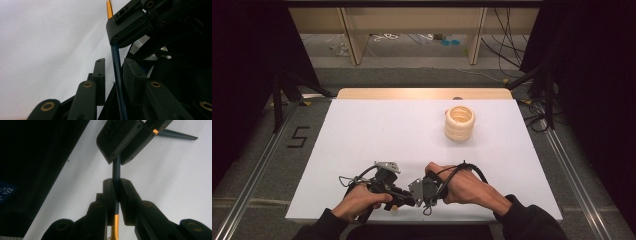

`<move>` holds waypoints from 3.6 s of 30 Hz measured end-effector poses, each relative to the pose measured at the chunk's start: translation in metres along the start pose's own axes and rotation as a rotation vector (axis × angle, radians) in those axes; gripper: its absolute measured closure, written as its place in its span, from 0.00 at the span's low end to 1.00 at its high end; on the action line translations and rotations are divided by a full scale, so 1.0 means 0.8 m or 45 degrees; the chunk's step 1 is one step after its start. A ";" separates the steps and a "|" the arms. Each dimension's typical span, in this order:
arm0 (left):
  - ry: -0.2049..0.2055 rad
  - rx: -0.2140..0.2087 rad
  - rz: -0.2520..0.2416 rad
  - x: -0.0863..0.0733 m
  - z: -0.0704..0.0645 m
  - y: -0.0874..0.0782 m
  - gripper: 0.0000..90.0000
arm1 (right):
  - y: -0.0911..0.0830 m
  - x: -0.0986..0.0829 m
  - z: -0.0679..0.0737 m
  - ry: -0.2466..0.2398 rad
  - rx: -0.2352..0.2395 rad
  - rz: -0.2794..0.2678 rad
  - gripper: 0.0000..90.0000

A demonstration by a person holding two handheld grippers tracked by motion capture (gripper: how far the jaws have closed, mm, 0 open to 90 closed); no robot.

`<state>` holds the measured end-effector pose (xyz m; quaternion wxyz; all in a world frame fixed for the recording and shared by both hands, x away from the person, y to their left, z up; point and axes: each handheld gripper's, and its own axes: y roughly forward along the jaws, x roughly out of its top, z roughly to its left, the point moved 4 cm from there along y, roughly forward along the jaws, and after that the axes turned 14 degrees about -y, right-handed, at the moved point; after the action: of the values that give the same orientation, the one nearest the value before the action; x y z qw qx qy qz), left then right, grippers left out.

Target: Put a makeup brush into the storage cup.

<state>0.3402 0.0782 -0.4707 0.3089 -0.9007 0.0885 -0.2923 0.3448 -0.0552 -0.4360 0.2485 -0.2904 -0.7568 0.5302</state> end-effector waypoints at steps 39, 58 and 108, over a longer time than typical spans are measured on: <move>0.038 0.024 -0.003 0.000 0.003 0.001 0.93 | -0.009 0.004 -0.003 0.029 -0.034 0.005 0.83; 0.031 0.137 -0.211 0.016 0.011 -0.030 0.93 | -0.078 -0.078 -0.009 0.930 -0.572 -0.394 0.41; 0.014 0.210 -0.649 0.038 -0.011 -0.071 0.93 | -0.020 -0.080 -0.029 1.756 -0.544 -1.481 0.41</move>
<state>0.3590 0.1084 -0.4162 0.2972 -0.8641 -0.1635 -0.3719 0.4033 -0.0892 -0.4183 0.8119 -0.1557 -0.5500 -0.1188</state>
